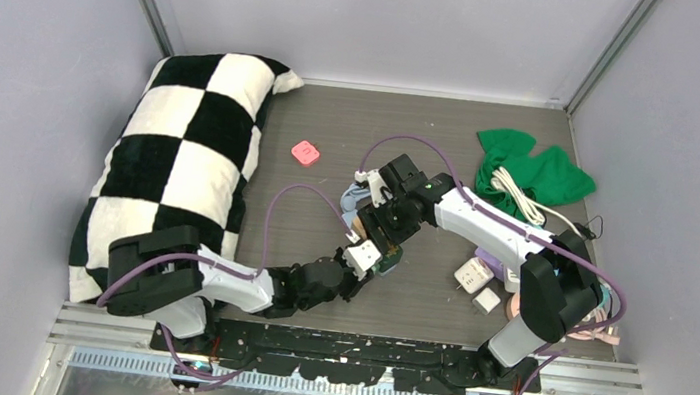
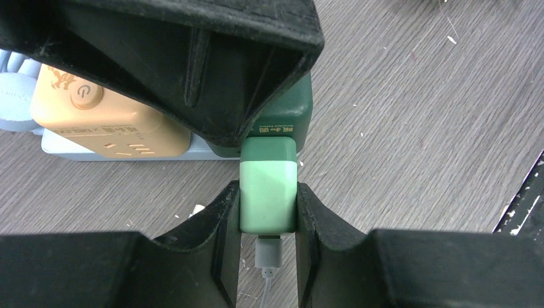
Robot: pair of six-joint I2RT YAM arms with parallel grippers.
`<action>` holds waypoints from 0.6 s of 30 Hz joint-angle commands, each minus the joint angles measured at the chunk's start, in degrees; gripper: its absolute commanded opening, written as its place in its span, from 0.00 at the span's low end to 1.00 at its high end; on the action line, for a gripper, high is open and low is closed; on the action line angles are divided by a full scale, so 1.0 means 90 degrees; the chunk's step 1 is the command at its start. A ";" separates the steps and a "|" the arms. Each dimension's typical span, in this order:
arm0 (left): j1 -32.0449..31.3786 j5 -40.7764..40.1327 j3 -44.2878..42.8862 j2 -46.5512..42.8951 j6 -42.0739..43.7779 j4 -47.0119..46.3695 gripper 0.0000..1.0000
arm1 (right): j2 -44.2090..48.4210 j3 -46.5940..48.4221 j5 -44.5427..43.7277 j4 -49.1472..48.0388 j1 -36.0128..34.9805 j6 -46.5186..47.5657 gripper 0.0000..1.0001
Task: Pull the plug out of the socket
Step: Remove the plug from the socket.
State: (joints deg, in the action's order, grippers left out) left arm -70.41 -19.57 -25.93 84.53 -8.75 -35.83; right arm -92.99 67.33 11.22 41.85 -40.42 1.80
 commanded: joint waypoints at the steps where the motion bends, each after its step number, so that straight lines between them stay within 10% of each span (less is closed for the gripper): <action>1: 0.0021 0.0143 -0.0259 -0.0346 0.0194 0.0607 0.00 | -0.0173 0.0008 -0.0541 0.0057 0.0039 0.0268 0.16; 9: 0.0021 0.0276 0.0475 0.0770 -0.0308 -0.0755 0.00 | -0.0170 -0.0008 -0.0562 0.0058 0.0047 0.0278 0.16; 18: 0.0021 0.0346 -0.0490 -0.0267 0.0229 0.1004 0.00 | -0.0201 0.0017 -0.0568 0.0065 0.0047 0.0288 0.16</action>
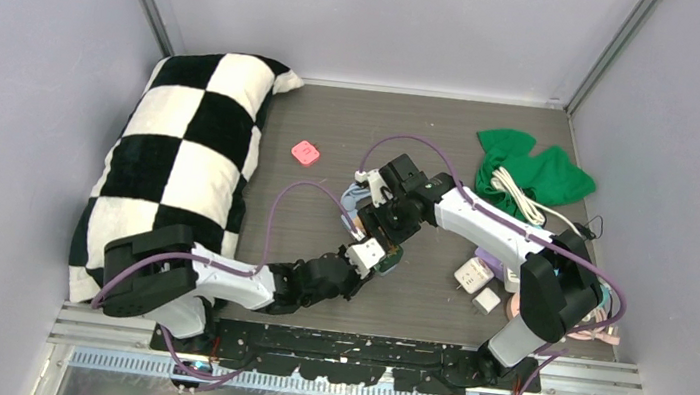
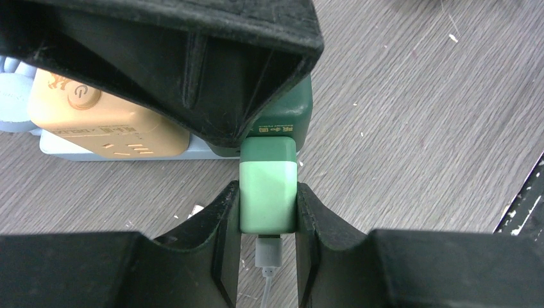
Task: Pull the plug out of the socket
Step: Remove the plug from the socket.
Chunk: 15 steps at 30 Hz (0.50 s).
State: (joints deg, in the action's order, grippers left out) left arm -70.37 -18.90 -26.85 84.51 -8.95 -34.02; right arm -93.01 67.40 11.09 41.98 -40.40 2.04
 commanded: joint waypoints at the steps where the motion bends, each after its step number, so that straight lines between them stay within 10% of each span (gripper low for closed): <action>1: 0.0016 0.0235 -0.0349 -0.0285 0.0252 0.0760 0.00 | -0.0213 0.0020 -0.0557 0.0060 0.0038 0.0261 0.16; 15: 0.0016 0.0079 0.0251 0.0198 -0.0016 0.0003 0.00 | -0.0203 -0.0057 -0.0617 0.0014 0.0043 0.0290 0.16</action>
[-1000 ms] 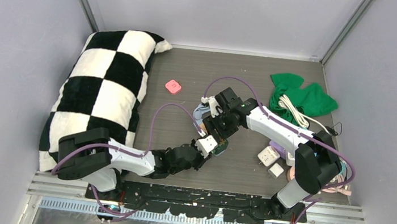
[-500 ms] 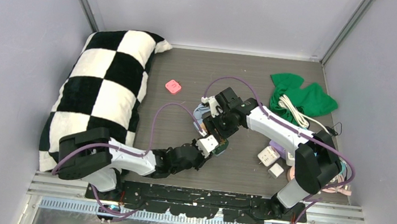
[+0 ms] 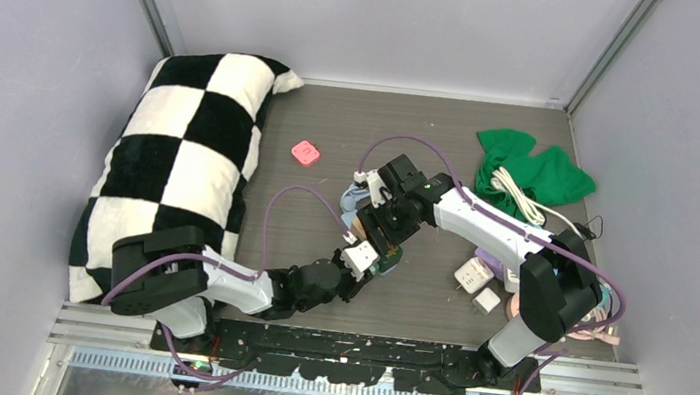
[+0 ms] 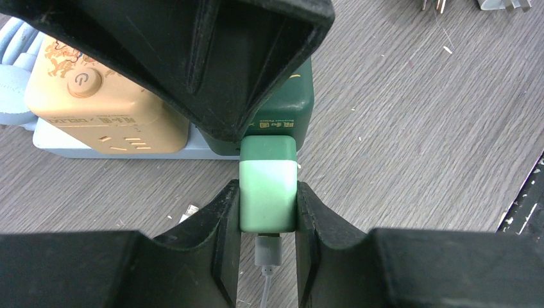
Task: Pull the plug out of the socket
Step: Remove the plug from the socket.
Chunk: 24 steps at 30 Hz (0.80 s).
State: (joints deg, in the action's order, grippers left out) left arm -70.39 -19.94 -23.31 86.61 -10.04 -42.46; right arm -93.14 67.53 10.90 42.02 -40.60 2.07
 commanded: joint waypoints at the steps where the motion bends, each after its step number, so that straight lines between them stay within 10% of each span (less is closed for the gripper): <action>1: 0.0018 0.0234 -0.0304 -0.0198 0.0203 0.1198 0.00 | -0.0188 -0.0071 -0.0593 0.0009 0.0067 0.0288 0.16; 24: 0.0008 0.0368 -0.0485 -0.0485 0.0278 0.1605 0.00 | -0.0245 -0.0096 -0.0635 0.0009 0.0067 0.0317 0.15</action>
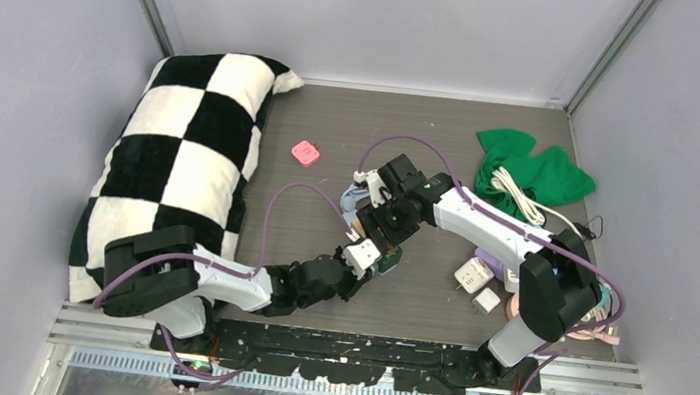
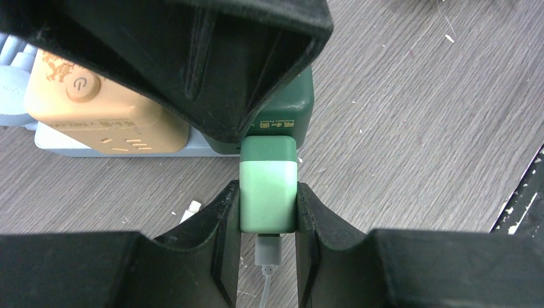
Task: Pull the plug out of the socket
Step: Remove the plug from the socket.
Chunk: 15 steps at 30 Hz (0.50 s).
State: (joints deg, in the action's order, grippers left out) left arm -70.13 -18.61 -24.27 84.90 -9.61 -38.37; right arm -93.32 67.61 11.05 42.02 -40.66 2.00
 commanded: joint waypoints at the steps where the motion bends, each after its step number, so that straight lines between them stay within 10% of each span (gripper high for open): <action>1: -0.0021 0.0197 -0.0424 -0.0428 0.0281 0.1212 0.00 | -0.0234 -0.0094 -0.0659 0.0009 0.0075 0.0325 0.15; 15: -0.0023 0.0081 0.0207 -0.0003 -0.0075 0.0506 0.00 | -0.0297 -0.0081 -0.0678 0.0023 0.0075 0.0334 0.15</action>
State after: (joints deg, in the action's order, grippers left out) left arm -70.02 -17.67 -24.49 82.32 -9.32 -33.82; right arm -93.54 67.75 11.73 41.93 -40.80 1.39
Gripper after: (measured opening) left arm 0.304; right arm 0.640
